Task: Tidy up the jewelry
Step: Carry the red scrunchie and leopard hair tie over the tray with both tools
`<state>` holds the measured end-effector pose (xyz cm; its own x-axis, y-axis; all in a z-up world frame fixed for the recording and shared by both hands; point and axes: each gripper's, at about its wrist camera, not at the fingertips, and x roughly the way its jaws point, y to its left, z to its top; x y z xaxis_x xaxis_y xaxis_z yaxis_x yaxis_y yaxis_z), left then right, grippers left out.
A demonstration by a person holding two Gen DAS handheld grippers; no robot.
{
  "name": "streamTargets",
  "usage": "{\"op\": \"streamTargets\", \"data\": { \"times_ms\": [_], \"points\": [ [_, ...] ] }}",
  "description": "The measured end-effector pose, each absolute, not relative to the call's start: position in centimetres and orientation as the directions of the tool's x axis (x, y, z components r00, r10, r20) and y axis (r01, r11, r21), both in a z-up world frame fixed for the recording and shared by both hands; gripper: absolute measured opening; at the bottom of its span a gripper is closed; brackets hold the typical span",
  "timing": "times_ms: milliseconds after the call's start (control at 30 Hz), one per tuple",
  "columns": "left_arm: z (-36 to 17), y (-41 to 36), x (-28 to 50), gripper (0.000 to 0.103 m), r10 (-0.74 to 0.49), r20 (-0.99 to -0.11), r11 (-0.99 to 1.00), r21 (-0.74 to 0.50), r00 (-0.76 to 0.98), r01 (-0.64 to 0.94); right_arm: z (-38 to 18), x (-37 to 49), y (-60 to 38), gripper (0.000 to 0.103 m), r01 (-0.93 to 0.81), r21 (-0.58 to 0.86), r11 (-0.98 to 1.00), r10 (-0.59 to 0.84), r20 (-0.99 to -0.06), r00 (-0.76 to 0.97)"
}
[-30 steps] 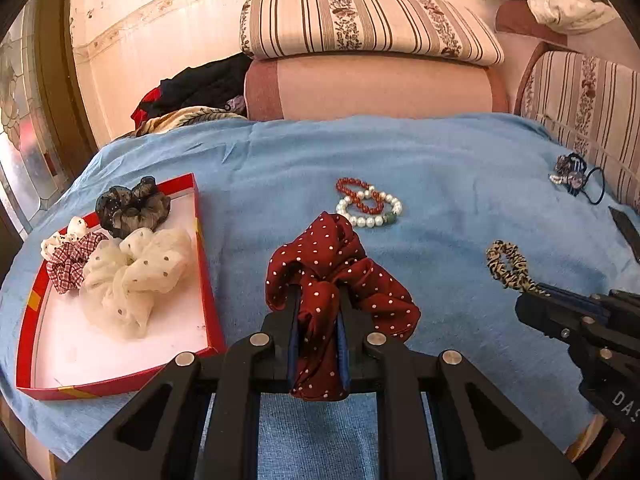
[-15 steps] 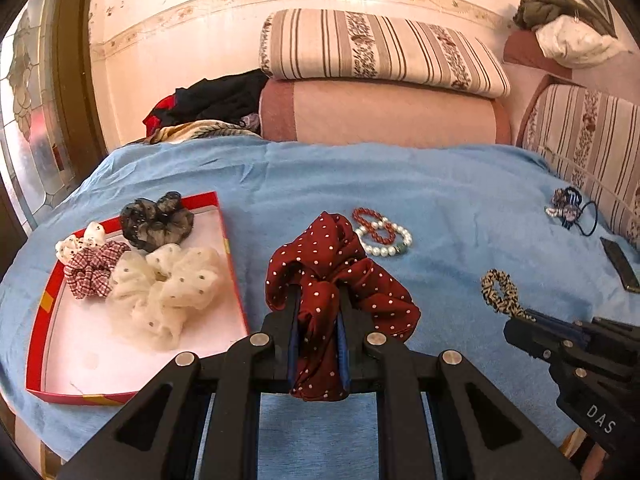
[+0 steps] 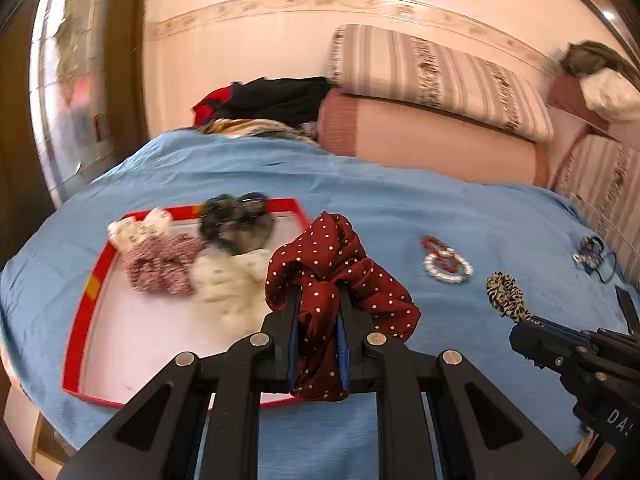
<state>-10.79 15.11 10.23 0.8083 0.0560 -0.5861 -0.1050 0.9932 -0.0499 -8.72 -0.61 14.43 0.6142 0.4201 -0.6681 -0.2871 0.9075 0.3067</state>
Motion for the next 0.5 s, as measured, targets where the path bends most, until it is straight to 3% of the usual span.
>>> {"op": "streamTargets", "data": {
  "times_ms": [500],
  "points": [
    [9.6, 24.9, -10.5, 0.015, 0.219, -0.624, 0.937, -0.081, 0.750, -0.341, 14.4, -6.1, 9.3, 0.014, -0.438, 0.344, 0.830, 0.545, -0.664, 0.511]
  ]
}}
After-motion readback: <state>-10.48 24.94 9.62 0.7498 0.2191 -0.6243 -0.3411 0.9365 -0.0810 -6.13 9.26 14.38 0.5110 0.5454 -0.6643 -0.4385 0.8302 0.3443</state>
